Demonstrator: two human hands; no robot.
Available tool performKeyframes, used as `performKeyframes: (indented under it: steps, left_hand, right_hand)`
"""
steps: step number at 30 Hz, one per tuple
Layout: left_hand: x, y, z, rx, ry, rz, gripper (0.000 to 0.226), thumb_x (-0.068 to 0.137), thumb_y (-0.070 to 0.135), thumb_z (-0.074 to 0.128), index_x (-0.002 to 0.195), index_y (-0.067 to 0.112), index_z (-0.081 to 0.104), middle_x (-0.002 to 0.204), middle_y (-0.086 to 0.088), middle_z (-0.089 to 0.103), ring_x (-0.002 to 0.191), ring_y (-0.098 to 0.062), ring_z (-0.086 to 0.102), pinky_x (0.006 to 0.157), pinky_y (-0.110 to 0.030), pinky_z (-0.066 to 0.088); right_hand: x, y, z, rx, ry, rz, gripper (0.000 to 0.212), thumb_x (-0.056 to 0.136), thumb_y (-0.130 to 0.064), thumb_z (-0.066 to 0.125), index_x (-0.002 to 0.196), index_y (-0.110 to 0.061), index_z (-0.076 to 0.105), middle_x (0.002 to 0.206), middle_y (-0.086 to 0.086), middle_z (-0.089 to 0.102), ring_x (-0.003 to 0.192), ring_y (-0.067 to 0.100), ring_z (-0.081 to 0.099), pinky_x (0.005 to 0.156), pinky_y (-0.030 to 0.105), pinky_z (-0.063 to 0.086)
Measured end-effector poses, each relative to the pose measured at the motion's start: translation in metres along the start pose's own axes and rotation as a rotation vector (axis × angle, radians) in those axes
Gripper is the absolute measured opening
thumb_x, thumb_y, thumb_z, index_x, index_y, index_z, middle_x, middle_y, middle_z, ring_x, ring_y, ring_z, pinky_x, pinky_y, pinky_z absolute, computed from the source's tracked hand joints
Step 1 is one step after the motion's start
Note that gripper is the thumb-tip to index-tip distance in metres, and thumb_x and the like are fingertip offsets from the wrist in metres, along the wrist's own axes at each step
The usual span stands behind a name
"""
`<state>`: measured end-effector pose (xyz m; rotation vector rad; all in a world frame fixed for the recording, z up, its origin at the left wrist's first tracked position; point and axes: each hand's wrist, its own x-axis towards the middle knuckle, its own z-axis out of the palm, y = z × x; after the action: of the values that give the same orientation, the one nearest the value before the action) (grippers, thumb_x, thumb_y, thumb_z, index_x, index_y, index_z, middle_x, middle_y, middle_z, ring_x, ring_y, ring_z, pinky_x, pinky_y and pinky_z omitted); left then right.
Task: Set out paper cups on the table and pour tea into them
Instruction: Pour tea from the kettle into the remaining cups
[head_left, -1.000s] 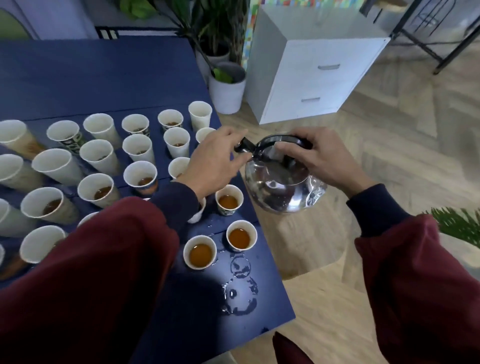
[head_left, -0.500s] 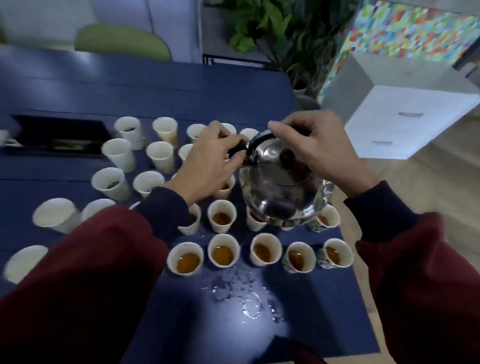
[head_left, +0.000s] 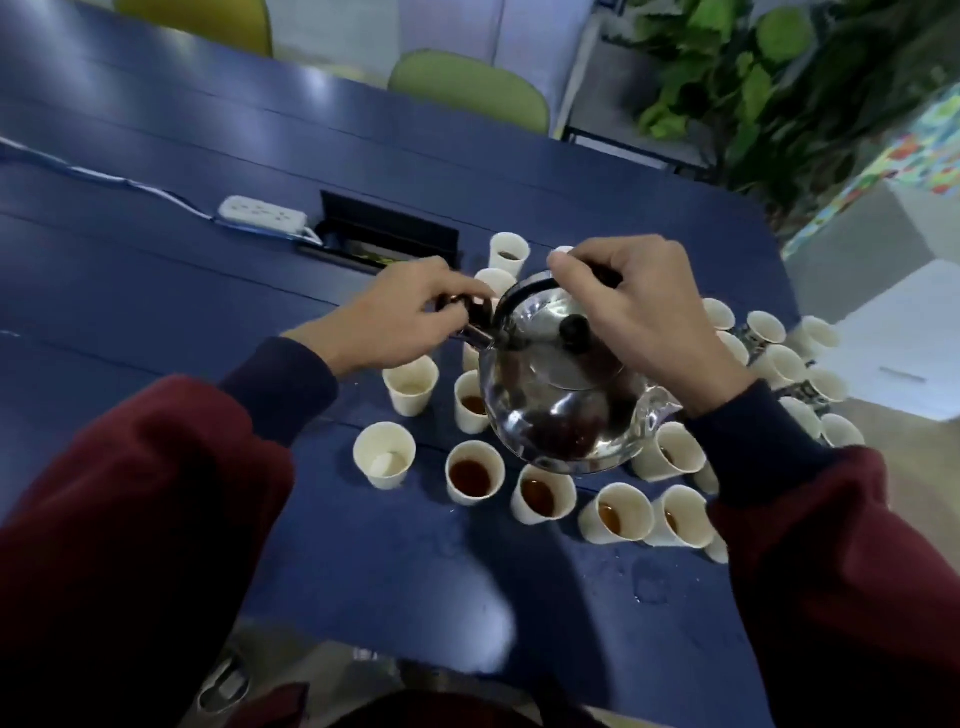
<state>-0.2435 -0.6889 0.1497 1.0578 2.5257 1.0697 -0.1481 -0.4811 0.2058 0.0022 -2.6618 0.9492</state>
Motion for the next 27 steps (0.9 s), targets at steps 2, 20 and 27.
performKeyframes:
  steps: [2,20,27]
  left_hand:
    - [-0.020,-0.022,-0.011,-0.128,0.048,-0.092,0.050,0.084,0.029,0.046,0.128,0.020,0.067,0.112,0.001,0.067,0.101,-0.013,0.060,0.093,-0.023,0.045]
    - [-0.128,-0.131,0.113,-0.051,0.065,-0.397,0.086,0.066,0.047,0.086,0.139,0.026,0.046,0.126,0.008,0.050,0.117,-0.016,0.052,0.099,-0.039,0.046]
    - [-0.121,-0.132,0.118,-0.119,0.116,-0.308,0.061,0.071,0.043,0.082,0.126,0.033,0.057,0.121,0.011,0.058,0.109,-0.014,0.056,0.089,-0.036,0.048]
  right_hand:
    - [0.007,-0.016,0.020,-0.024,-0.045,-0.016,0.047,0.099,-0.029,0.057,0.061,-0.002,0.053,0.050,0.005,0.040,0.050,0.011,0.035,0.053,0.026,0.031]
    - [0.005,-0.044,0.089,-0.220,-0.269,-0.253,0.031,0.090,-0.033,0.056,0.066,-0.014,0.063,0.054,-0.003,0.056,0.054,0.015,0.052,0.055,0.033,0.044]
    - [0.001,-0.056,0.101,-0.411,-0.278,-0.229,0.030,0.086,-0.038,0.053,0.062,-0.019,0.055,0.055,0.000,0.056,0.057,0.021,0.049,0.056,0.034,0.047]
